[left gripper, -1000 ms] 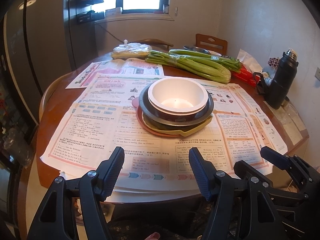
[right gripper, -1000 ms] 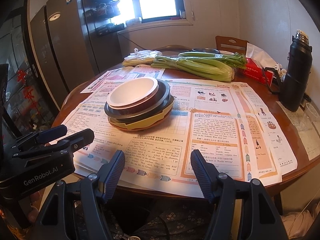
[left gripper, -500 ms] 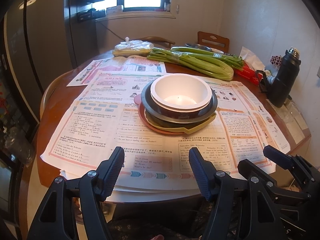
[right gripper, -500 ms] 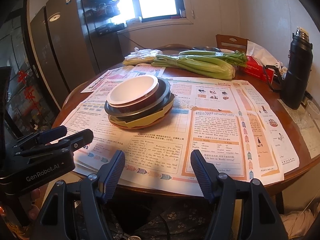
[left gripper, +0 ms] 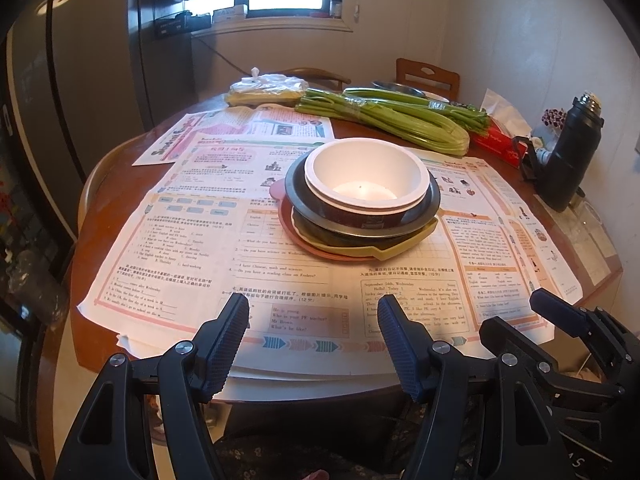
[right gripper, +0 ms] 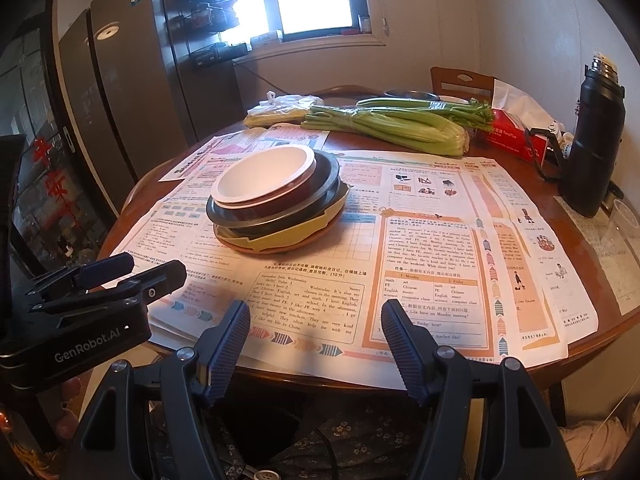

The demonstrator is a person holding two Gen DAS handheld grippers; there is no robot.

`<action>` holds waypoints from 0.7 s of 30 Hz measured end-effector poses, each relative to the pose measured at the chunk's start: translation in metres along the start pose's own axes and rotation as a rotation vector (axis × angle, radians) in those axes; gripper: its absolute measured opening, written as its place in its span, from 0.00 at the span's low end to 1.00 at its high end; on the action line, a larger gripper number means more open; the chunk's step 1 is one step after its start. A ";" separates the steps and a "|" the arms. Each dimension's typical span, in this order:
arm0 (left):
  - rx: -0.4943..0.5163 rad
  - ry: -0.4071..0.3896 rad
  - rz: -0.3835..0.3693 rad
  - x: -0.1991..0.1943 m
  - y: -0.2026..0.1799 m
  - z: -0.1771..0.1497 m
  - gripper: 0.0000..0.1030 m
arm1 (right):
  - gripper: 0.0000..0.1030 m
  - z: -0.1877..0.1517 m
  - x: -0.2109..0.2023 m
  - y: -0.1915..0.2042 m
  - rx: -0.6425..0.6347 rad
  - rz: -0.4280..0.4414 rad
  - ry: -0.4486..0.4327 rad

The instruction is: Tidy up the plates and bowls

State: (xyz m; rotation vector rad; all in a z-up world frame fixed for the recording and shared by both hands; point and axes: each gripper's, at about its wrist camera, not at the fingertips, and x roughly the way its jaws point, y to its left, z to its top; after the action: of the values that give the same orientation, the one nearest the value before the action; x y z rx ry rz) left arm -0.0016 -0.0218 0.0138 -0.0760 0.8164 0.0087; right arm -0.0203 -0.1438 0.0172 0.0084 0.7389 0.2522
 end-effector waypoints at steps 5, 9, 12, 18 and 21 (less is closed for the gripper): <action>0.007 0.004 -0.005 0.002 -0.001 -0.002 0.67 | 0.66 -0.001 0.002 0.002 -0.005 -0.001 0.005; 0.004 0.005 -0.001 0.003 0.002 -0.003 0.67 | 0.66 -0.001 0.002 0.004 -0.019 -0.004 0.002; 0.005 0.002 -0.002 0.002 0.002 -0.002 0.67 | 0.66 0.001 0.002 0.004 -0.020 -0.008 0.000; 0.005 -0.005 -0.002 0.000 0.004 -0.002 0.67 | 0.66 0.003 0.002 0.005 -0.029 -0.011 -0.006; 0.005 -0.004 -0.002 0.001 0.004 -0.002 0.67 | 0.66 0.003 0.003 0.004 -0.026 -0.010 -0.002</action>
State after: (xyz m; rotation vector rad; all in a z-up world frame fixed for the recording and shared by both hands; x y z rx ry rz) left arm -0.0025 -0.0181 0.0118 -0.0721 0.8120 0.0053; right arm -0.0167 -0.1388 0.0177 -0.0203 0.7335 0.2521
